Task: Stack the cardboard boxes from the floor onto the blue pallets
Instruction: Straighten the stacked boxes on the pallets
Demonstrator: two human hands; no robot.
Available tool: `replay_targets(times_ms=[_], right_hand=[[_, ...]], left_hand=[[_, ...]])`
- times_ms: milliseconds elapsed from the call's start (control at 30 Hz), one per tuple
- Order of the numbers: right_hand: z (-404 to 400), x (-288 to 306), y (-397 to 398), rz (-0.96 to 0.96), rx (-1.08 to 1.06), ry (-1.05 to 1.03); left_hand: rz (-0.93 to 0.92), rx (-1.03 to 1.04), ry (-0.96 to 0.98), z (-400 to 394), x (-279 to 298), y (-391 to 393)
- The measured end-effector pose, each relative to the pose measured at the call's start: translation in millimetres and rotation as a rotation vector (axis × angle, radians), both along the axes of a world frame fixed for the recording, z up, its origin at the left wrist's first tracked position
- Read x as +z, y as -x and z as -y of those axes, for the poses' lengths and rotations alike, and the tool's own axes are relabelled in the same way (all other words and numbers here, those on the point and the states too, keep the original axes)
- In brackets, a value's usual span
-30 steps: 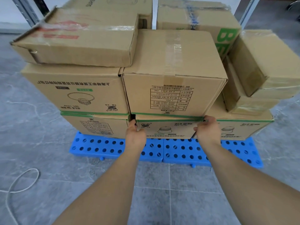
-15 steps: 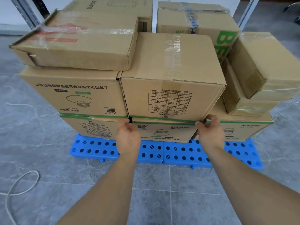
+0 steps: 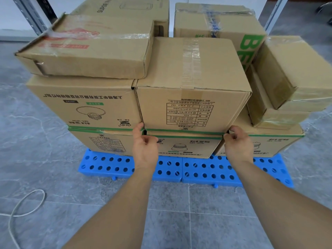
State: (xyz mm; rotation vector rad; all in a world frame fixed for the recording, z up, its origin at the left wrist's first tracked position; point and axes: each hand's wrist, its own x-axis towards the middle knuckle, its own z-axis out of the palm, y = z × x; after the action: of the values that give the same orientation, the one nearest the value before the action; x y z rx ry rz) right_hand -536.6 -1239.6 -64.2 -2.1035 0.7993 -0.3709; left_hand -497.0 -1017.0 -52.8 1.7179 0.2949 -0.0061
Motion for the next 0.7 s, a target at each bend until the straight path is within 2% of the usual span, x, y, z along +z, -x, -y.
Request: replay_targets(times_ms=[533,700], right_hand=[[-5.4,4.6,0.3,0.007,-0.053,0.015],[-3.1,6.3,4.5,0.009,-0.047,0.04]], left_hand=[[-0.047,-0.034,0.022,-3.5,-3.3,-2.3],[-0.032,-0.034,-0.088,-5.2,-3.9,-1.6]])
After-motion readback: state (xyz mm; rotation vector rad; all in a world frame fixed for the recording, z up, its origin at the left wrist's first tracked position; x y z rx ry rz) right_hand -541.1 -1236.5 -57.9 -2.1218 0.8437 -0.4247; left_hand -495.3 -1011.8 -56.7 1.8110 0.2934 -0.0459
